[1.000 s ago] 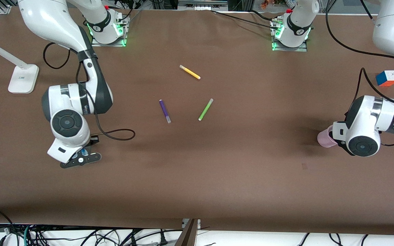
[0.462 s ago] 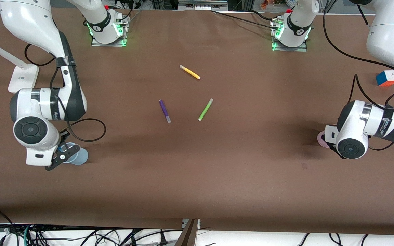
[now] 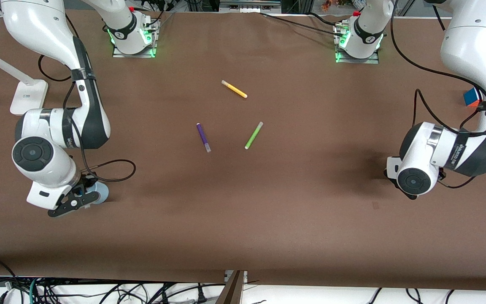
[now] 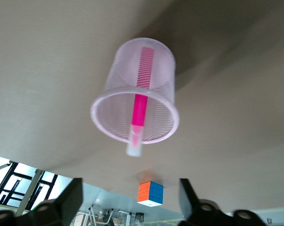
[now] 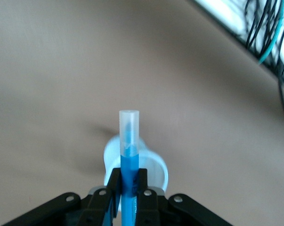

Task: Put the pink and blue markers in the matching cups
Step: 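Drop the pink marker into the pink cup while the right gripper nears the blue cup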

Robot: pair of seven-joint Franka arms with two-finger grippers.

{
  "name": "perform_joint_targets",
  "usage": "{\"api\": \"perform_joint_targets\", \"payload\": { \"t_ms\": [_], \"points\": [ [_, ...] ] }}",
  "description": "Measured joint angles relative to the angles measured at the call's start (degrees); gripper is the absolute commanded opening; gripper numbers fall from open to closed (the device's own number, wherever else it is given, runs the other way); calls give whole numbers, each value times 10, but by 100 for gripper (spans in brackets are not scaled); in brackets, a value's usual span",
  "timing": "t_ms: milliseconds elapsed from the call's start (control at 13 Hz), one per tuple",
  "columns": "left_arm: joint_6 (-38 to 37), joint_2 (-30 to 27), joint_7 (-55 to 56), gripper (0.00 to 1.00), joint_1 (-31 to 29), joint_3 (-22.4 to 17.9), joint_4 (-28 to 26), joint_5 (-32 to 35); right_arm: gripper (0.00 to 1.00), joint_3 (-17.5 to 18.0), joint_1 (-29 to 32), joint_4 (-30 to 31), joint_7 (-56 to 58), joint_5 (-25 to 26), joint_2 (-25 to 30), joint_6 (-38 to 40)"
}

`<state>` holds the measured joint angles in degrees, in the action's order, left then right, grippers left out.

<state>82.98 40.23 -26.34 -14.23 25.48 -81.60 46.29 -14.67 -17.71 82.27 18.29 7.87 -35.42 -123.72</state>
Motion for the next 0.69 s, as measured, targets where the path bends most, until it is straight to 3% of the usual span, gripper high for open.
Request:
{"api": "perform_joint_targets", "payload": {
  "t_ms": [308, 462, 692],
  "points": [
    [0, -36, 38, 100, 0, 7, 63, -86, 0, 5, 0, 45, 34, -36, -1, -161],
    [0, -60, 101, 100, 0, 20, 75, -151, 0, 5, 2, 59, 74, -71, -1, -197],
    [0, -99, 183, 100, 1, 26, 99, -263, 0, 2, 15, 76, 181, -171, 6, -224]
  ]
}}
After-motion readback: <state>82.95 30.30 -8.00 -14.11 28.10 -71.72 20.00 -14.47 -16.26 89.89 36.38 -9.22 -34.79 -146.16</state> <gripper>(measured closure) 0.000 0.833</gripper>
